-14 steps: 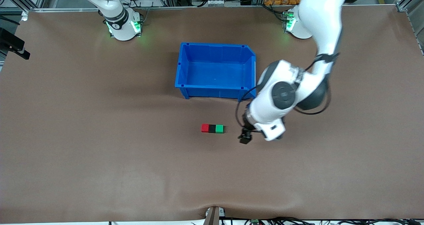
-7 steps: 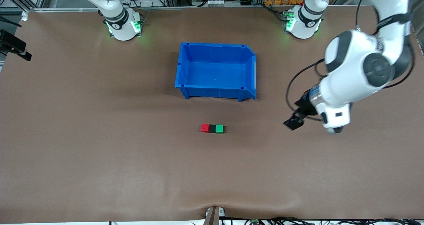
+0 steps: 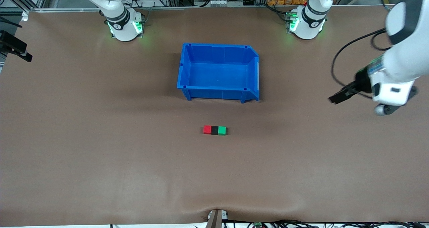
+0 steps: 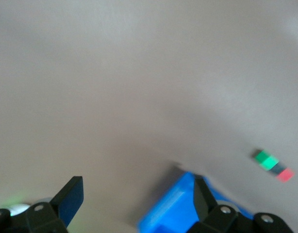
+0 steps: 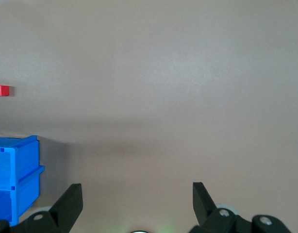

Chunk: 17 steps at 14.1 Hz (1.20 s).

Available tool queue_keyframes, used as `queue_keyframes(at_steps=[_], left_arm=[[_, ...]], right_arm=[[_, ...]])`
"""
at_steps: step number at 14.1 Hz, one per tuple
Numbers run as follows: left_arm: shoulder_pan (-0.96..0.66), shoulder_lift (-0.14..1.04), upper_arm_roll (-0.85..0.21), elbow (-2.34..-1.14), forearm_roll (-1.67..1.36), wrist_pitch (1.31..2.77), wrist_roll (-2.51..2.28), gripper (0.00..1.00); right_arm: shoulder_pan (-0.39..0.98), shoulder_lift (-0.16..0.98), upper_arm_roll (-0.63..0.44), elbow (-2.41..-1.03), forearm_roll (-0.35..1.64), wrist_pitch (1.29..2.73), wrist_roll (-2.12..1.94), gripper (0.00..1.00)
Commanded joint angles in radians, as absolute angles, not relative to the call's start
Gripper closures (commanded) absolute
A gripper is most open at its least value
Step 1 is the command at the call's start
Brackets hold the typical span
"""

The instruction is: Attach green and red cubes to black cube

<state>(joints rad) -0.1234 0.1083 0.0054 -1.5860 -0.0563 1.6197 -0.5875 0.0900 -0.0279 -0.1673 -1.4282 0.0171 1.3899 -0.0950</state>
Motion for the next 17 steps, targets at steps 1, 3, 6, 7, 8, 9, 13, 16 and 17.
queue_keyframes(at_steps=[1,3,6,7,8,9,13,16,17], left_arm=[[-0.054,0.029,-0.002,-1.618,-0.031,1.588,-0.360,0.00],[-0.040,-0.003,0.000,-1.618,-0.029,1.569,-0.302,0.00],[-0.032,-0.044,-0.006,-1.618,0.017,1.552,-0.185,0.00],[-0.031,-0.052,-0.006,-1.618,0.021,1.552,-0.142,0.00],[-0.029,-0.069,-0.006,-1.620,0.021,1.551,-0.121,0.00],[-0.029,-0.083,-0.006,-1.618,0.021,1.527,-0.120,0.00],[-0.031,-0.123,-0.020,-1.618,0.023,1.457,-0.140,0.00],[-0.029,-0.137,-0.037,-1.615,0.023,1.444,-0.152,0.00],[-0.029,-0.138,-0.035,-1.612,0.023,1.440,-0.159,0.00]], right_arm=[[0.092,-0.028,-0.169,-1.424,0.014,1.382,-0.106,0.00],[0.094,-0.028,-0.169,-1.424,0.014,1.382,-0.106,0.00],[0.090,-0.028,-0.169,-1.424,0.014,1.382,-0.106,0.00],[0.092,-0.028,-0.169,-1.424,0.014,1.382,-0.104,0.00],[0.092,-0.026,-0.169,-1.425,0.014,1.382,-0.104,0.00],[0.089,-0.026,-0.169,-1.425,0.014,1.382,-0.104,0.00],[0.091,-0.026,-0.169,-1.425,0.014,1.382,-0.103,0.00],[0.092,-0.026,-0.170,-1.425,0.014,1.382,-0.103,0.00],[0.087,-0.026,-0.170,-1.425,0.014,1.382,-0.101,0.00]])
